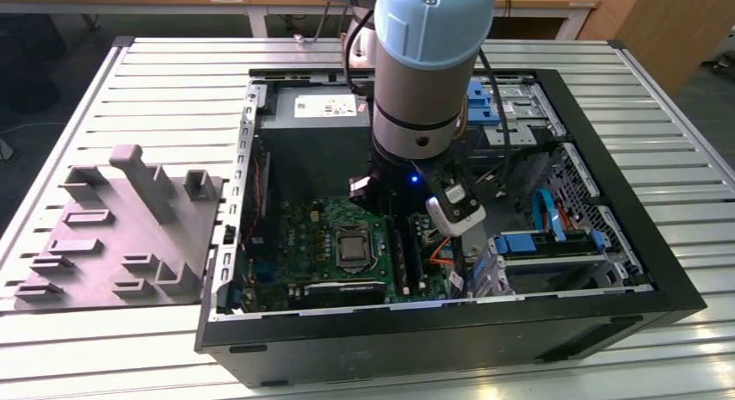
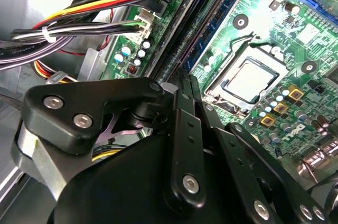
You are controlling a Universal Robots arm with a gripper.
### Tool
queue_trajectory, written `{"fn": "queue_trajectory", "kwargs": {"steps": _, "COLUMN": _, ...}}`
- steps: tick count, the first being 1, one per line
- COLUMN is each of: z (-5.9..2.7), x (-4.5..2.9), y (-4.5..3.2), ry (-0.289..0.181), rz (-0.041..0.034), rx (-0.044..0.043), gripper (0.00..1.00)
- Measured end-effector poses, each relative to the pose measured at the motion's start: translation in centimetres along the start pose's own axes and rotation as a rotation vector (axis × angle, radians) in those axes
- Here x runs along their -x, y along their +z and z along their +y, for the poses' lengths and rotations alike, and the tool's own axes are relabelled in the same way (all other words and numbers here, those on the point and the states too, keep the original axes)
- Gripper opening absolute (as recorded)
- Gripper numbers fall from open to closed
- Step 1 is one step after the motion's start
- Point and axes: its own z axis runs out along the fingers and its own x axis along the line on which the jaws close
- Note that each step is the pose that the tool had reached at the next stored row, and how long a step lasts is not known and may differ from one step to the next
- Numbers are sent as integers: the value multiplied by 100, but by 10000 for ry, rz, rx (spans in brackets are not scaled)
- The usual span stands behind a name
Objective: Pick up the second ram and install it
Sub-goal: 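Insert the second ram into the second slot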
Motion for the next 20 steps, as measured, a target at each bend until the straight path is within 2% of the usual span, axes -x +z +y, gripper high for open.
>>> {"fn": "queue_trajectory", "kwargs": {"steps": 9, "z": 1, "x": 2, "y": -8, "ry": 8, "rz": -2, "rx": -9, "gripper": 11}}
{"fn": "queue_trajectory", "kwargs": {"steps": 16, "z": 2, "x": 1, "y": -10, "ry": 2, "rz": -6, "rx": -179, "gripper": 11}}
{"fn": "queue_trajectory", "kwargs": {"steps": 20, "z": 1, "x": 1, "y": -12, "ry": 1, "rz": -6, "rx": -204, "gripper": 11}}
